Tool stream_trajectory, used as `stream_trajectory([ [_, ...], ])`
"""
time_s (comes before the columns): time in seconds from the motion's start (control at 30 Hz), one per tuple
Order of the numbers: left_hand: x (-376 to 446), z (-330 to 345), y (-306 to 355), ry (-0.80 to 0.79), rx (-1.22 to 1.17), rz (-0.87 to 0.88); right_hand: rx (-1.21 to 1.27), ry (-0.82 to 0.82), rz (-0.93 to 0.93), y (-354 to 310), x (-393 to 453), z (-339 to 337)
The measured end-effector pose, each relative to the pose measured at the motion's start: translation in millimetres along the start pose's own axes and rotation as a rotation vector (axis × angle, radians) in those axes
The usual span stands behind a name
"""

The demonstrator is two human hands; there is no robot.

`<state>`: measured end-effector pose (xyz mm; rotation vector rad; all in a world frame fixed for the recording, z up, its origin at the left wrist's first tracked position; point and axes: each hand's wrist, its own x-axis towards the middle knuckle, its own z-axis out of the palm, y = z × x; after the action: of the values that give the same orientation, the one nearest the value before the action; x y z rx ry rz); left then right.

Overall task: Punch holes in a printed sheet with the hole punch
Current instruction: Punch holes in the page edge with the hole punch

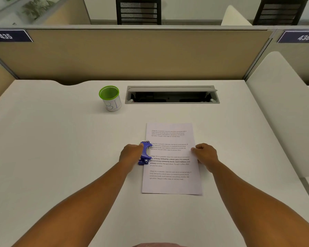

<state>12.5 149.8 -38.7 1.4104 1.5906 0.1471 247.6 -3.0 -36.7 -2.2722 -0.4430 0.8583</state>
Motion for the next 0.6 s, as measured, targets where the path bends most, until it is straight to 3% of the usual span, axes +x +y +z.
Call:
stream_trajectory([
  [0.6,4.7,-1.0,2.7,-0.028,-0.070,-0.037,-0.145,0.058,-0.057,1.9,-1.0,2.9],
])
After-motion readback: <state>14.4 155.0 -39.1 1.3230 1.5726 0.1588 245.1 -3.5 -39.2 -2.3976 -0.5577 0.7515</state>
